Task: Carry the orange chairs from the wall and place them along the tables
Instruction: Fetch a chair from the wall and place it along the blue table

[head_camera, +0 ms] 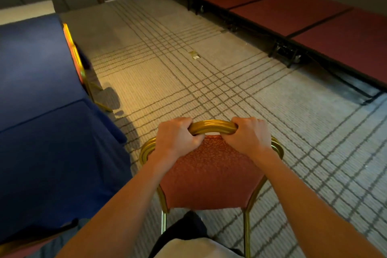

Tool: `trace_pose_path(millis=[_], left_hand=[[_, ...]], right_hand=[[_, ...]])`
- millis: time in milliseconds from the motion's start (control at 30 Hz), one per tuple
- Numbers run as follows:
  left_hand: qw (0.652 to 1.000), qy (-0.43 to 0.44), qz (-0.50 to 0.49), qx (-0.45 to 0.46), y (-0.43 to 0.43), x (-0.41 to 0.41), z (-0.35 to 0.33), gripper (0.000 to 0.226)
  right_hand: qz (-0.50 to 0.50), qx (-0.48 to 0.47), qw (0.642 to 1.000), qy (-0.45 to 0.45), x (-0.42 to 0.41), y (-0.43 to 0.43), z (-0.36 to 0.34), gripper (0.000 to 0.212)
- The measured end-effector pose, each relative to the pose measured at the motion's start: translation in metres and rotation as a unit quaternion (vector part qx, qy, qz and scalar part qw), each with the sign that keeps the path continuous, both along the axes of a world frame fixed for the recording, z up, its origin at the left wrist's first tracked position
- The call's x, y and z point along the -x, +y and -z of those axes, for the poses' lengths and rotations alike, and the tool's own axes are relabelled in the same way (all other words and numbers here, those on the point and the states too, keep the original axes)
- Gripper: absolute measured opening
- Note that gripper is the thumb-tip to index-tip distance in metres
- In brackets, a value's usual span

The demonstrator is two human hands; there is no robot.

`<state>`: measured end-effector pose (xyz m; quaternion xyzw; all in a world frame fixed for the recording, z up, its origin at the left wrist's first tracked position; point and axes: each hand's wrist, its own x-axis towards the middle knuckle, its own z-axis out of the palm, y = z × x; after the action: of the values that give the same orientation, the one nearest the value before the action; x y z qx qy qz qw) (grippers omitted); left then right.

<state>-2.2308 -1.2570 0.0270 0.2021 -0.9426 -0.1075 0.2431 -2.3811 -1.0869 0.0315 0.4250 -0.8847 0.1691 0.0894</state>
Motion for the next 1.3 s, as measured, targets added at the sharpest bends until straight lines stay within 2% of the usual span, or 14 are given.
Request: trace_pose_path(millis=[167,433,867,1067,1300], left_hand=[[0.999,-0.007,-0.038,-0.027,-0.067,0.067,0.007,0.038],[0.991,-0.019,-0.091,-0.095,-0.206,0.172,0.028,0.039],[0.987,-0.031,-0.134,-0.084,-0.397,0.342,0.01,0.035],[0.976,-0.046,-0.185,-0.106,-0.482,0.419,0.026,0.037],[0.957,-0.034,-0.26,-0.121,-0.587,0.476,0.017,0.04]], right_hand=[[-0.025,0.005,1.0,0.002,0.075,-0.078,0.006,0.046],[-0.053,-0.087,0.994,-0.032,0.19,-0.234,0.012,0.044],[-0.093,-0.086,0.991,-0.038,0.372,-0.435,0.003,0.044],[-0.16,-0.114,0.978,-0.067,0.462,-0.542,0.019,0.037],[-0.229,-0.124,0.965,-0.026,0.535,-0.679,0.007,0.04]])
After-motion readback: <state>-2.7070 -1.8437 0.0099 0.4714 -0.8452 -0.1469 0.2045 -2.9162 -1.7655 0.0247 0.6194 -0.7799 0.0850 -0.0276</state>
